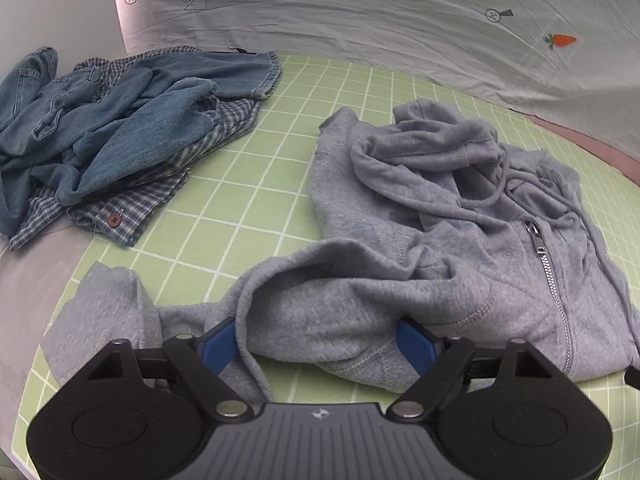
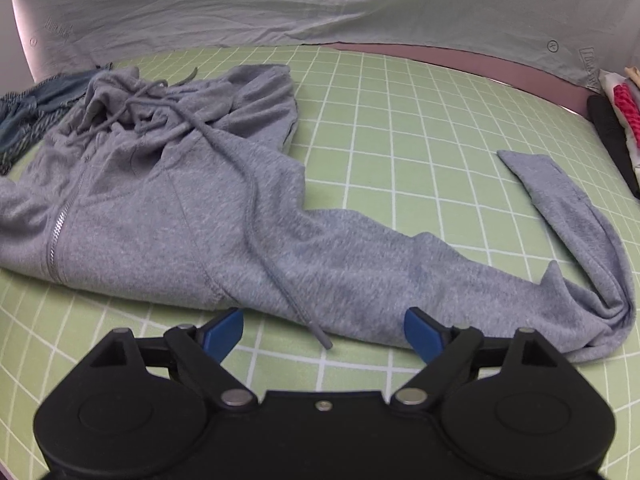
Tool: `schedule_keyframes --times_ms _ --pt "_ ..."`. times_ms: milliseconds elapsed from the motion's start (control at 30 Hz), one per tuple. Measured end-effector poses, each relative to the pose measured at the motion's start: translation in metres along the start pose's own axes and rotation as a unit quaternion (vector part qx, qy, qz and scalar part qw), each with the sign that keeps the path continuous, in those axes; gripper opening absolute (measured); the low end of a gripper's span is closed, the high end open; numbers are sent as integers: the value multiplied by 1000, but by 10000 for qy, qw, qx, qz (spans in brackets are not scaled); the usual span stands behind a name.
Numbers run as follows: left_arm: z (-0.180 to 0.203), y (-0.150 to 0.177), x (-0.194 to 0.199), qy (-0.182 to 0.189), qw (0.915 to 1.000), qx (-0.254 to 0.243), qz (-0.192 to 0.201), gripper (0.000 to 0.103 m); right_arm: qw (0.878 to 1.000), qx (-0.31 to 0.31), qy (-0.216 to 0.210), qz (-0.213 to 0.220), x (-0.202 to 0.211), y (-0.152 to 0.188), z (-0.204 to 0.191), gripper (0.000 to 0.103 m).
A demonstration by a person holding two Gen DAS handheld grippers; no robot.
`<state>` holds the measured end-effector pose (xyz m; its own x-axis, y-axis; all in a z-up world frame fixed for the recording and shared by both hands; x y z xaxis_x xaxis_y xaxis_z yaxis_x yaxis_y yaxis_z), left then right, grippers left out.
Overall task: Fold clothes
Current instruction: 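Grasp the hoodie hem with the left gripper while the right gripper grasps it, lift and shake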
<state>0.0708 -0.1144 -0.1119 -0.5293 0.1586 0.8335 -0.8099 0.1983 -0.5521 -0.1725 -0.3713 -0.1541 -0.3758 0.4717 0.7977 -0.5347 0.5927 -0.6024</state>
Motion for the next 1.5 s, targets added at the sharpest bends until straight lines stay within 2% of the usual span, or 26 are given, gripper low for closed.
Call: schedule_keyframes --times_ms 33,100,133,167,200,233,267,300,367,500,667,833,1000,1167,1333,1500 --pt "-2 -1 -2 20 10000 55 -45 76 9999 89 101 -19 -3 1 -1 86" --pt "-6 -2 -7 71 9996 176 -187 55 9999 127 102 48 -2 1 1 77" --pt "-8 -2 -10 103 9993 252 -270 50 9999 115 102 70 0 2 2 63" --pt "-9 -2 -11 132 9989 334 -305 40 9999 104 101 92 2 3 3 51" --pt "-10 -2 -11 153 9985 419 -311 34 9998 92 101 114 4 4 4 44" --pt "-11 -1 -10 173 9981 503 -313 32 9998 80 101 136 6 5 4 27" --pt "-11 0 -9 157 9980 532 -315 25 9998 69 100 158 9 6 5 16" --pt "-11 2 -8 133 9979 548 -315 20 9998 57 100 180 11 7 6 13" --pt "-10 9 -3 122 9980 527 -322 17 9997 34 99 224 15 9 8 8" --pt "-13 36 13 124 9979 501 -393 15 9995 -3 94 290 26 16 11 5" --pt "-18 78 41 93 9967 603 -540 14 9997 -4 164 169 53 46 15 5" --pt "-6 79 57 -36 9980 416 -483 13 9991 -93 284 299 76 59 25 5" --pt "-3 47 70 -34 9984 565 -93 11 9967 214 376 680 82 29 28 5" --pt "9 -9 79 83 9970 612 470 10 9908 522 397 1188 75 -21 31 5" --pt "22 -79 70 120 9944 402 973 10 9805 679 479 1783 59 -97 41 5" --pt "30 -174 30 140 9889 259 1454 10 9674 759 568 2346 26 -197 60 5"
Point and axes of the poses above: each gripper's, at about its wrist camera, not at the fingertips, and x roughly against the way its jaws point, z to its right, y to its underside, the point moved 2 cm from there along -x, roughly the way its jaws point, and after that the axes turned 3 degrees about -y, right-handed, at the moved point
